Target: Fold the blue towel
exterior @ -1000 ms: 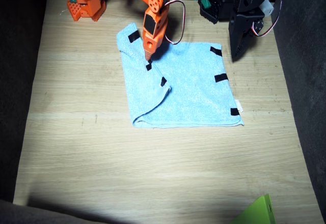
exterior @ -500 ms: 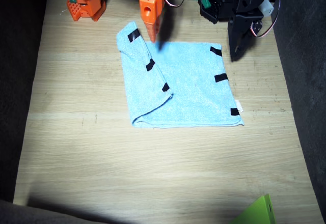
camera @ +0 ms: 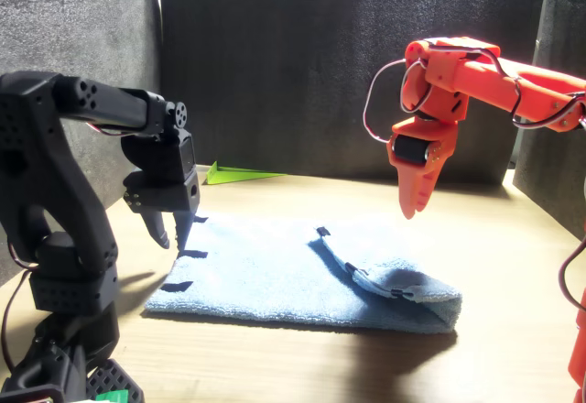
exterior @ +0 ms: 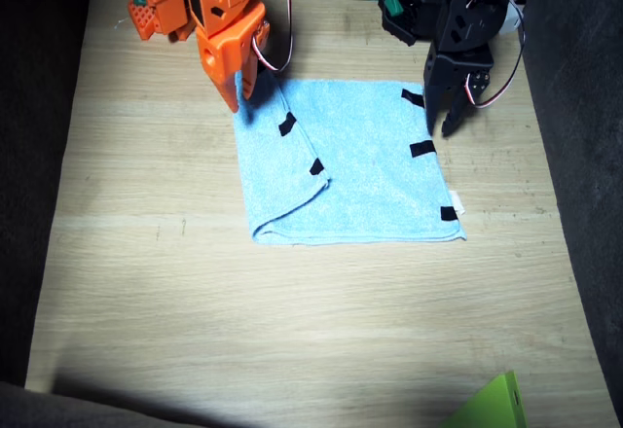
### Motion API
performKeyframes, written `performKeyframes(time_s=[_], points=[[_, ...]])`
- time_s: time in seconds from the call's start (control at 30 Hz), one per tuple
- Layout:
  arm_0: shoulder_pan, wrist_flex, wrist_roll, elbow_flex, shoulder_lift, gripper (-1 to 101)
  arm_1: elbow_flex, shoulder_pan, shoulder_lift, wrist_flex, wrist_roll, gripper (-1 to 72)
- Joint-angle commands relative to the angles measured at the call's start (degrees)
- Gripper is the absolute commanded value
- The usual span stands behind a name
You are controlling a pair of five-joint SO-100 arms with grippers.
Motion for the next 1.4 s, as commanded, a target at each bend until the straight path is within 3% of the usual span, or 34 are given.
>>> performKeyframes(time_s=[0.0, 1.03, 1.13, 1.23, 1.37], points=[[0.8, 1.5, 0.5, -2.7, -0.2, 17, 1.1, 1.9, 3.8, 0.7, 0.6, 14.8], [-5.8, 2.7, -10.5, -1.8, -7.0, 21, 5.0, 0.6, 8.1, 0.7, 0.3, 12.2], [-6.3, 2.4, -11.0, -1.6, -6.9, 16, 6.7, -0.5, 10.8, 0.7, 0.0, 11.8], [-7.0, 1.8, -11.5, -1.1, -6.0, 0, 8.2, -1.7, 13.6, 0.7, -0.2, 11.0], [-8.6, 0.0, -12.0, 1.3, -3.0, 0, 9.8, -3.2, 16.3, 0.7, -0.4, 10.7]])
